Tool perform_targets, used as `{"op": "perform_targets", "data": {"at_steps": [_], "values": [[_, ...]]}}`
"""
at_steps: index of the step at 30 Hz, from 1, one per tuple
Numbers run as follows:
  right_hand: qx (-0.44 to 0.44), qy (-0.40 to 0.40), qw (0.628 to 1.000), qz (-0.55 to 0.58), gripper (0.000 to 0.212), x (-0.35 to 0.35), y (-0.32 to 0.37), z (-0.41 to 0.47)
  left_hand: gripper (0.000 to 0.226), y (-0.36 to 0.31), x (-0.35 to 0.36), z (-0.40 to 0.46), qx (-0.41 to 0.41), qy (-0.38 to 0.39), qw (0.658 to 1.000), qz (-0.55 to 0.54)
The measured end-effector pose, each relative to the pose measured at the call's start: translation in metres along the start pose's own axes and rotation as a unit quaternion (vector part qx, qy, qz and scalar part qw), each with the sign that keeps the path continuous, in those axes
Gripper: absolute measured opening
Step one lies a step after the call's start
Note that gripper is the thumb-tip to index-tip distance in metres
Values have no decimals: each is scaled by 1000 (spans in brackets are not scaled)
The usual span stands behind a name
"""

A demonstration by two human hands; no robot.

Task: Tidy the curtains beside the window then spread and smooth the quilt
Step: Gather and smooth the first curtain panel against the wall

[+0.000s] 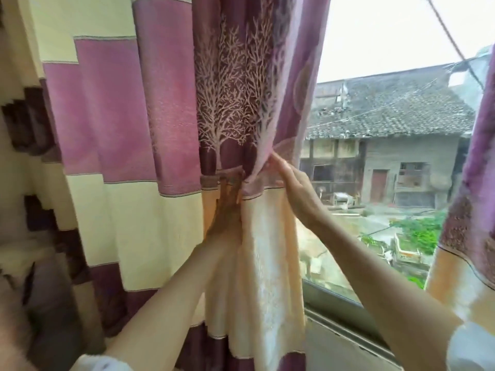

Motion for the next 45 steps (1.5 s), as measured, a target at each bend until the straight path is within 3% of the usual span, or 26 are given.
{"op": "perform_targets", "data": {"at_steps": [3,4,7,9,10,13,18,25,34,45], "values": [[-49,43,971,-232,54,9,-2,1,48,-2,-18,2,-14,28,991,-128],[-61,50,957,-279,53,12,-4,3,46,-2,-27,1,25,19,991,-130],[-79,68,945,-310,47,17,-15,7,37,-4,-44,-7,100,-79,980,-152],[-94,69,940,-322,49,22,-20,12,38,-2,-53,-13,25,-99,979,-176],[-105,64,934,-334,49,25,-21,15,53,-2,-53,-15,-11,-130,980,-152],[-142,55,922,-357,53,38,-25,24,93,12,-50,-20,-66,-197,976,71],[-194,50,899,-390,70,70,-34,40,84,42,-64,-14,0,-206,943,263],[-233,67,905,-350,78,144,-31,91,64,118,-102,5,57,-207,904,371],[-276,25,892,-357,76,289,-30,201,68,267,-169,48,-47,-164,903,395],[-322,74,875,-353,76,459,-44,317,72,443,-238,82,-139,-103,866,469]]}}
Point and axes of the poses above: each hand's wrist, its own z-axis towards the middle knuckle, its own x-axis out of the palm, y = z × x, the point moved 1 cm from there along z, towards the middle knuckle, and after that the axes turned 5 degrees about x, right-handed, at the moved point
